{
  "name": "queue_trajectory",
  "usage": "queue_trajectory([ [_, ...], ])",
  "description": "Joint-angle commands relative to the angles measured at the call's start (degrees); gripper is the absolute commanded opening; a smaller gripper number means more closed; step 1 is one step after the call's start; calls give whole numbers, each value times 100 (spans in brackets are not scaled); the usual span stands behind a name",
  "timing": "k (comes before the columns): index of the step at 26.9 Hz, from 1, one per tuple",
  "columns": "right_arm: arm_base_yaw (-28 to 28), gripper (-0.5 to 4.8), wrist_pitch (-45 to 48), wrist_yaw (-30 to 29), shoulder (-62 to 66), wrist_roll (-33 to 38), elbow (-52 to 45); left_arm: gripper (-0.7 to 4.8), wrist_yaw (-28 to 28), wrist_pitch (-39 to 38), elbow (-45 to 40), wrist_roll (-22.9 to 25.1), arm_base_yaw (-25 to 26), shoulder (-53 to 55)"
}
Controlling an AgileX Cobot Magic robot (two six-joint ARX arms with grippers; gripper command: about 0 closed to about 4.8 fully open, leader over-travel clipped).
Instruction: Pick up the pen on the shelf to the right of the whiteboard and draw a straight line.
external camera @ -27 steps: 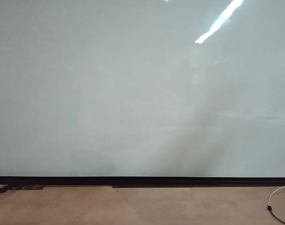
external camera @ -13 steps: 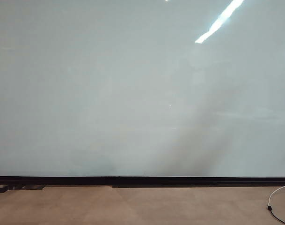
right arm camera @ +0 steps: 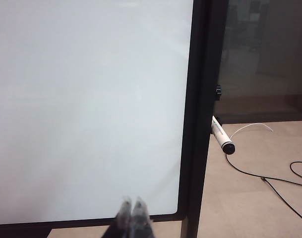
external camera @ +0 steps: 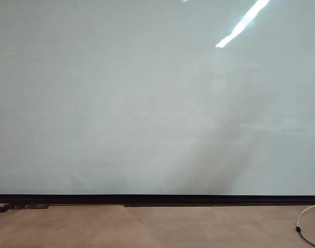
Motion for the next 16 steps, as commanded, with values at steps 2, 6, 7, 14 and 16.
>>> queue_trajectory([
  [2, -2, 9, 125, -101, 7, -37, 17, -5, -238, 76, 22, 20, -2, 0],
  [6, -157, 14, 164, -109, 267, -238, 15, -5, -223, 48, 22, 20, -4, 0],
  [7, -205, 19, 240, -111, 356, -238, 15, -5, -225, 48, 20, 20, -4, 0],
  [14, -802, 86, 1300, -428, 1432, -175, 22, -5, -223, 48, 22, 20, -4, 0],
  [16, -1032, 100, 1591, -728, 1794, -162, 22, -5, -225, 48, 20, 20, -4, 0],
])
